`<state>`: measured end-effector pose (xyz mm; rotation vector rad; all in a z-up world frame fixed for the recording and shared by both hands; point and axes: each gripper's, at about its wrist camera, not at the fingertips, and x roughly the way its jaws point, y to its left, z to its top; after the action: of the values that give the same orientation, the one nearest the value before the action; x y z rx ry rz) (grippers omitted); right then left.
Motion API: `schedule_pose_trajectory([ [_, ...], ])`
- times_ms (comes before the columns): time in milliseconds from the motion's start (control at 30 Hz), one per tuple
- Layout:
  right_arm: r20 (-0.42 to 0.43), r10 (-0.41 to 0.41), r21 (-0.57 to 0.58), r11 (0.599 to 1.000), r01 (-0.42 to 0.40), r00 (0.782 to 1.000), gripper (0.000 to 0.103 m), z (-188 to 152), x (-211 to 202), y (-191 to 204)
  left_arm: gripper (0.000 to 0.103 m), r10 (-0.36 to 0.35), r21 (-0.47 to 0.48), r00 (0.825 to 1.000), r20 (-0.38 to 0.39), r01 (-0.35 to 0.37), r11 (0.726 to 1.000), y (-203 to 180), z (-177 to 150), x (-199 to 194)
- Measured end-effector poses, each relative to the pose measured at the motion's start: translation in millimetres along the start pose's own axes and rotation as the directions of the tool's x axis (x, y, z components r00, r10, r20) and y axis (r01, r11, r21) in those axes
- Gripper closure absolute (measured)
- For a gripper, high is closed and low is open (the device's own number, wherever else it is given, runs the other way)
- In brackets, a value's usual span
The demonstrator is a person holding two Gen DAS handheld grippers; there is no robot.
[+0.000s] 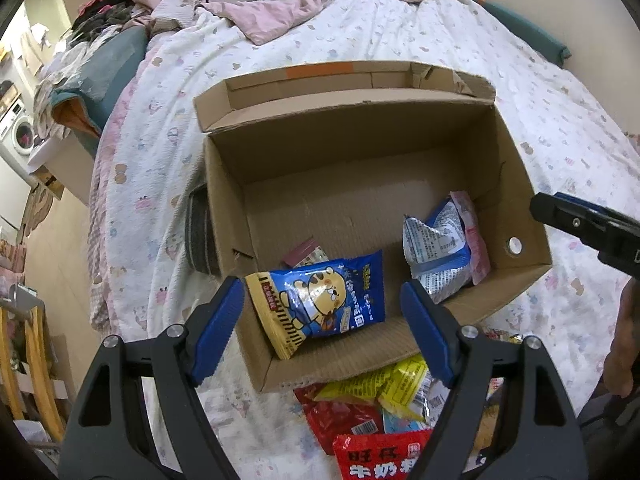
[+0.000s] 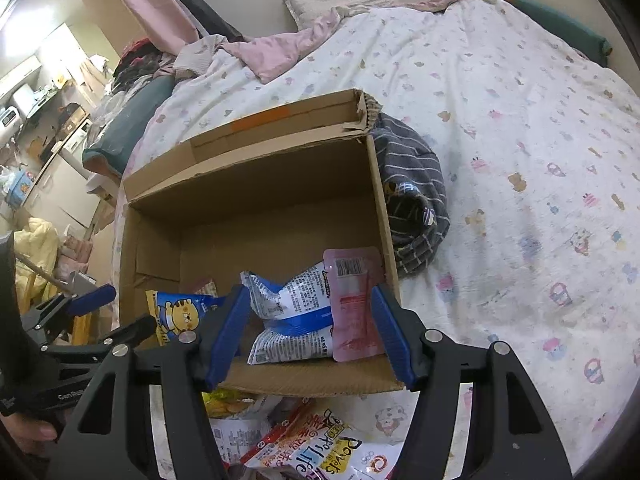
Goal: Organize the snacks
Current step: 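Withdraw both grippers from the box back toward the snack pile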
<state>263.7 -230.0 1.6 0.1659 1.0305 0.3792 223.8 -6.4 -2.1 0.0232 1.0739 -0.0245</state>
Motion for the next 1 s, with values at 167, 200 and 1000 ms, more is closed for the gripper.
schedule_pose_trajectory([
  [167,0.019,0.014,0.016,1.000,-0.014,1.000,0.038,-6.5,-14.5,2.2,0.025,-0.012,-0.033,1.000,0.013,0.012,0.999,5.1,-9.9,-13.8],
  [200,0.022,0.025,0.024,0.999,-0.026,0.999,0.038,-9.5,-18.9,2.7,0.025,-0.015,-0.038,1.000,0.009,0.016,0.999,5.7,-13.0,-15.7],
  [1000,-0.073,0.101,0.021,0.995,-0.099,0.992,0.037,-104.3,-60.8,28.9,0.025,-0.031,-0.009,1.000,-0.001,0.031,0.999,5.9,-98.3,-48.3],
])
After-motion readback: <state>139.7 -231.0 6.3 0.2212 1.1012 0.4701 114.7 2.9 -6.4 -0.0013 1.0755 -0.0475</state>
